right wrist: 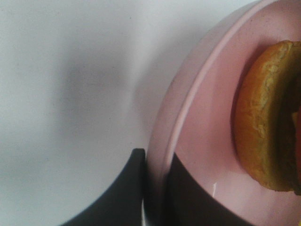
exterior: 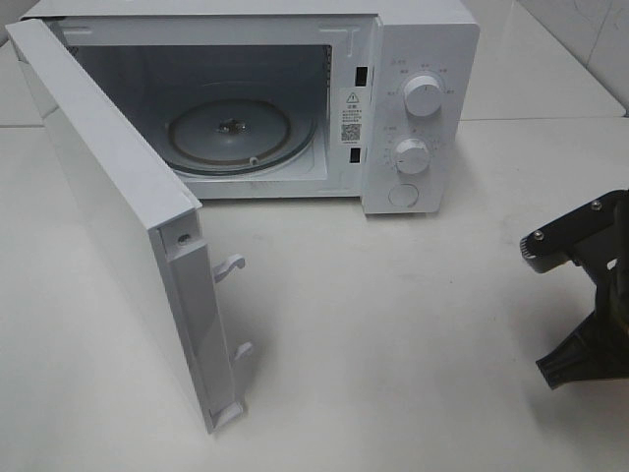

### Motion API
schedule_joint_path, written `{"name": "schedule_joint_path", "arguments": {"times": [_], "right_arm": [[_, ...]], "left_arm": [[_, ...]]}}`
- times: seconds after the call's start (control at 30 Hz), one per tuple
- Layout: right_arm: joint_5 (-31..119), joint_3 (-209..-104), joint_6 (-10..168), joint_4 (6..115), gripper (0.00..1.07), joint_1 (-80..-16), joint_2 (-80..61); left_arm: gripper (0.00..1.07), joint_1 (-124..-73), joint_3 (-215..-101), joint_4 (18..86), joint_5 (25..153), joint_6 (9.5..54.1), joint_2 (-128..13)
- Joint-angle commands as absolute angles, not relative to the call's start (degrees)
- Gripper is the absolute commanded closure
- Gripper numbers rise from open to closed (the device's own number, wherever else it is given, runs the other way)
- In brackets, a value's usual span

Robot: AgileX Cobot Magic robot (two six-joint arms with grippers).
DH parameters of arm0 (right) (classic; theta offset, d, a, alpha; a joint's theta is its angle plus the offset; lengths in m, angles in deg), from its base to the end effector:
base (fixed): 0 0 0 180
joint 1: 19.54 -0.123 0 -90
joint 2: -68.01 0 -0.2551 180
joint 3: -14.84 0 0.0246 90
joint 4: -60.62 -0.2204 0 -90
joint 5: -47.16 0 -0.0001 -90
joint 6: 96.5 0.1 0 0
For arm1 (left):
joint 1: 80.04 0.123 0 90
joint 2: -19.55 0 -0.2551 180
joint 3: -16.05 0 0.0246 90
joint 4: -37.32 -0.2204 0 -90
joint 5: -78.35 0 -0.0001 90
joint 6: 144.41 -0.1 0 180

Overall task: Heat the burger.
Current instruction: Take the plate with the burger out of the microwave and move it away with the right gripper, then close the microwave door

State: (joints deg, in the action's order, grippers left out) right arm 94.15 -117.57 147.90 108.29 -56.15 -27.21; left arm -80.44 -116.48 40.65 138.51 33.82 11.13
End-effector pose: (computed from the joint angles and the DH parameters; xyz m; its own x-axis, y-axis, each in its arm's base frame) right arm 0.1751 0.0627 0.1323 -0.9388 -0.2124 -0.2713 -0.0641 0.8814 -0.4680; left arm 0.0060 -0.0051 0.2604 -0.4384 0.0050 -0.8988 0.0531 0.9984 -0.0203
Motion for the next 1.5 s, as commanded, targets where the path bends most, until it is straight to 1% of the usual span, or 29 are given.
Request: {"name": "schedule_joint_path", "arguments": {"times": [0.03,0.43,0.57,0.67,0.73,0.77,0.8,0.83,0.87,0.9,0.93,1.0,1.03,1.07,1.17,1.5], "right_arm": [[96.78,-117.91,151.57,112.42,1.07,-55.92,-30.48],[94.26,-117.91,160.68,115.74,1.06,-55.92,-39.13],[91.57,-117.91,163.60,116.60,1.01,-55.92,-40.22],[91.11,-117.91,164.34,117.06,1.00,-55.81,-40.22],[89.91,-117.91,165.55,118.03,0.92,-55.75,-40.22],[89.91,-117.91,165.55,118.03,0.92,-55.75,-40.22],[89.74,-117.91,165.55,118.03,0.89,-55.75,-40.22],[89.74,-118.14,165.43,117.97,0.82,-55.75,-40.22],[89.74,-118.14,165.43,117.97,0.82,-55.75,-40.22],[89.79,-118.43,164.92,117.57,0.78,-55.75,-40.16],[89.79,-118.43,164.92,117.57,0.78,-55.75,-40.16],[89.79,-119.80,161.02,116.03,0.63,-55.81,-40.11],[89.79,-119.80,161.02,116.03,0.63,-55.81,-40.11],[89.79,-120.66,158.50,114.25,0.58,-55.92,-40.11],[89.91,-121.81,155.29,112.19,0.55,-55.92,-38.96],[89.79,-121.92,148.24,108.46,0.55,-55.92,-29.96]], "left_arm": [[0.06,-80.38,-116.25,40.93,137.70,34.22,12.28],[0.06,-80.38,-116.25,40.93,137.70,34.22,12.28],[0.06,-80.38,-116.25,40.93,137.70,34.22,12.28],[0.06,-80.38,-116.25,40.93,137.70,34.22,12.28],[0.06,-80.38,-116.25,40.93,137.70,34.22,12.28],[0.06,-80.38,-116.25,40.93,137.70,34.22,12.28],[0.06,-80.38,-116.25,40.93,137.70,34.22,12.28],[0.06,-80.38,-116.25,40.93,137.70,34.22,12.28],[0.06,-80.38,-116.25,40.93,137.70,34.22,12.28],[0.06,-80.38,-116.25,40.93,137.70,34.22,12.28],[0.06,-80.38,-116.25,40.93,137.70,34.22,12.28],[0.06,-80.38,-116.25,40.93,137.70,34.22,12.28],[0.06,-80.38,-116.25,40.93,137.70,34.22,12.28],[0.06,-80.38,-116.25,40.93,137.70,34.22,12.28],[0.06,-80.38,-116.25,40.93,137.70,34.22,12.28],[0.06,-80.38,-116.25,40.93,137.70,34.22,12.28]]}}
